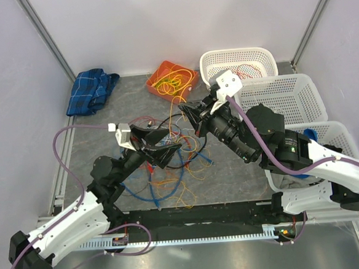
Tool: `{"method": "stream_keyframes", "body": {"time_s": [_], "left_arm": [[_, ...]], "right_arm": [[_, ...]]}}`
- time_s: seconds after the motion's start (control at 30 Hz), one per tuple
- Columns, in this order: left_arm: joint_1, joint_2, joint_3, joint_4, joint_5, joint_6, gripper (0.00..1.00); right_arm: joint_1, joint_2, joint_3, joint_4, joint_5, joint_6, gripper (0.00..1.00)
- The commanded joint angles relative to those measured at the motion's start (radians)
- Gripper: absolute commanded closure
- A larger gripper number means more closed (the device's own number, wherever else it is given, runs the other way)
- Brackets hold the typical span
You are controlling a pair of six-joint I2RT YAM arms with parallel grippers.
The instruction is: Untangle the cables
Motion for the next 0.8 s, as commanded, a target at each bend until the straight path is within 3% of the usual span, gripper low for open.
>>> {"method": "stream_keyframes", "body": {"time_s": [0.0, 0.07, 0.17, 0.27, 0.3, 0.37, 0.4, 0.43, 0.47, 0.53, 0.57, 0.6, 0.67, 0.77], "left_arm": [[-0.006, 0.066, 0.063, 0.067, 0.003, 0.052, 0.12], [-0.007, 0.102, 0.074, 0.067, -0.009, 0.069, 0.16], [-0.006, 0.143, 0.108, 0.072, -0.003, 0.091, 0.31], [-0.006, 0.159, 0.140, 0.072, 0.006, 0.098, 0.55], [-0.006, 0.160, 0.154, 0.067, 0.004, 0.100, 0.73], [-0.006, 0.154, 0.172, 0.046, -0.026, 0.107, 0.95], [-0.006, 0.145, 0.201, -0.014, -0.051, 0.109, 0.98], [-0.006, 0.146, 0.226, -0.060, -0.081, 0.103, 0.98], [-0.006, 0.149, 0.258, -0.119, -0.130, 0.106, 0.98], [-0.004, 0.191, 0.382, -0.298, -0.176, 0.111, 0.98], [-0.003, 0.217, 0.431, -0.356, -0.190, 0.111, 0.98], [0.003, 0.247, 0.535, -0.408, -0.236, 0.111, 0.98], [0.022, 0.349, 0.687, -0.546, -0.241, 0.112, 0.98], [0.066, 0.487, 0.854, -0.658, -0.206, 0.103, 0.98]], "right_arm": [[0.001, 0.002, 0.006, 0.011, -0.023, 0.018, 1.00], [0.001, 0.000, -0.002, 0.011, -0.025, 0.022, 1.00], [0.001, -0.007, -0.012, 0.008, -0.027, 0.028, 1.00], [0.001, -0.016, -0.031, 0.008, -0.017, 0.032, 1.00], [0.001, -0.023, -0.038, 0.008, -0.014, 0.036, 1.00], [0.001, -0.032, -0.064, 0.008, -0.007, 0.041, 1.00], [0.003, -0.042, -0.078, 0.008, -0.004, 0.051, 1.00], [0.001, -0.049, -0.112, 0.008, 0.010, 0.053, 0.94], [0.001, -0.055, -0.132, 0.010, 0.019, 0.056, 0.72], [0.001, -0.073, -0.184, 0.013, 0.065, 0.073, 0.51], [0.003, -0.079, -0.201, 0.011, 0.081, 0.081, 0.27], [0.001, -0.088, -0.213, 0.011, 0.099, 0.088, 0.18], [0.001, -0.098, -0.247, 0.013, 0.134, 0.101, 0.02], [0.001, -0.122, -0.282, 0.011, 0.173, 0.107, 0.02]]}}
